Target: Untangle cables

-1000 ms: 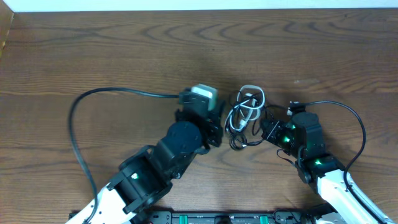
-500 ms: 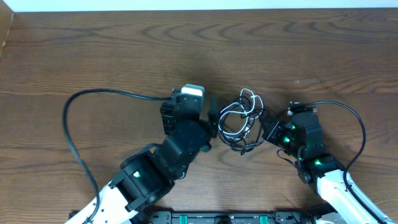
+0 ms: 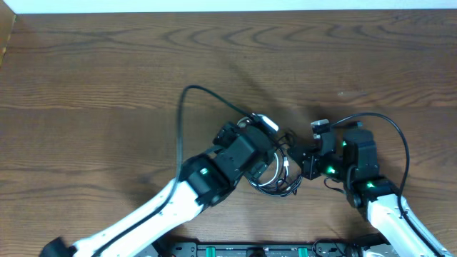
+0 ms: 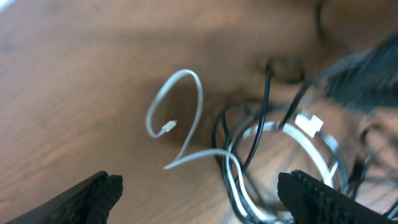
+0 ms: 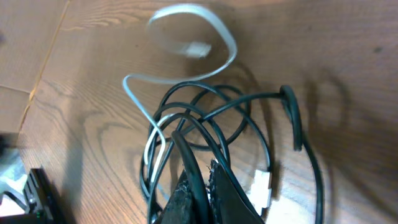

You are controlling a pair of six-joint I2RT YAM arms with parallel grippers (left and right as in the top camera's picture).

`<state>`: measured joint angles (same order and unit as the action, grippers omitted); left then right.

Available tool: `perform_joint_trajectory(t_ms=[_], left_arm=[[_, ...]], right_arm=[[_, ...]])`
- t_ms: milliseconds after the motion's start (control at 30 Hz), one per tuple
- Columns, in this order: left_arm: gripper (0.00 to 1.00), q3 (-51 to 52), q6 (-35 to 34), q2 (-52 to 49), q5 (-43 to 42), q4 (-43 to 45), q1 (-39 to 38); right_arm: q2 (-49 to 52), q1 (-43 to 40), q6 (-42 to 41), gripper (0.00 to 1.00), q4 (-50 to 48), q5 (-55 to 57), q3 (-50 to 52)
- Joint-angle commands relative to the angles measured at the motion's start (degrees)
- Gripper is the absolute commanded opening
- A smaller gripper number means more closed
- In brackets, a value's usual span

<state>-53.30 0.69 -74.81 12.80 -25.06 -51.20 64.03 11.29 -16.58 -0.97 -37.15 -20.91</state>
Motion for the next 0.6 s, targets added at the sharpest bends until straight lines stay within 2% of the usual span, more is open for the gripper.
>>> perform_joint_trajectory(t_ms=[0, 133, 233, 333, 567], left_arm=[[0.85, -0.9, 2.3, -4.4, -1.0, -1.4, 0.2], [0.84, -0.9, 2.3, -7.2, -4.2, -1.7, 0.2], [0.84, -0.9, 2.3, -8.4, -7.9, -1.4, 0.2], [0.85, -0.9, 2.2, -10.3, -7.9, -1.2, 0.2], [0.84, -0.9, 0.1, -16.5, -11.5, 6.5, 0.2]], right_arm=[[0.0, -3.1, 4.3, 0.01, 0.1, -3.3, 0.0], [0.0, -7.0, 4.2, 0.01, 0.2, -3.4, 0.0], [0.0, -7.6, 4.2, 0.01, 0.6, -3.6, 0.0], [0.0, -7.5, 4.2, 0.01, 1.0, -3.6, 0.0], [0.0, -7.5, 4.2, 0.01, 3.6, -5.1, 0.0]])
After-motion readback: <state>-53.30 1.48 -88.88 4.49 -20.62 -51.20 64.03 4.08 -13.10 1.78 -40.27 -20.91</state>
